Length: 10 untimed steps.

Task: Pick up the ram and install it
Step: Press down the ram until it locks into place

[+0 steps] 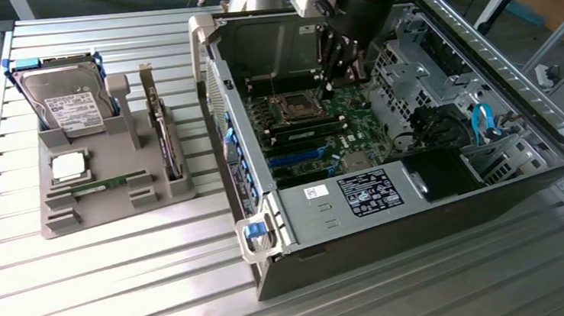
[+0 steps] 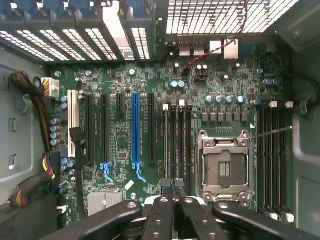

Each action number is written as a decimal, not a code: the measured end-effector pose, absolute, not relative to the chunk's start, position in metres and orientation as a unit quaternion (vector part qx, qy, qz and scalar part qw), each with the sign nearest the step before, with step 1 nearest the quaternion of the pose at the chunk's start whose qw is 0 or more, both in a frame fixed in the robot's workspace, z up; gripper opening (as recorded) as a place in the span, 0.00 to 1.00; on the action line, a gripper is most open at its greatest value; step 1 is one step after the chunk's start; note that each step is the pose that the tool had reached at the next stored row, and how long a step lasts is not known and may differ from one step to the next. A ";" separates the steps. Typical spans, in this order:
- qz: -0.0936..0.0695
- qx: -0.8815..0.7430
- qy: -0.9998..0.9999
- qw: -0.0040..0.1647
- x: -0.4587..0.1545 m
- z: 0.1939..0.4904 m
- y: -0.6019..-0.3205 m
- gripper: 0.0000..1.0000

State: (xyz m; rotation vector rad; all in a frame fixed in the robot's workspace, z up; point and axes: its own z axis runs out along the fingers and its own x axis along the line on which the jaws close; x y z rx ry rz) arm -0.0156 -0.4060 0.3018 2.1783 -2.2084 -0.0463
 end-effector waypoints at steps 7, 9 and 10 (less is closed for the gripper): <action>-0.015 0.702 -0.712 0.020 -0.016 0.308 -0.406 0.11; -0.015 0.702 -0.712 0.020 -0.016 0.313 -0.406 0.11; -0.015 0.702 -0.712 0.020 -0.016 0.315 -0.406 0.11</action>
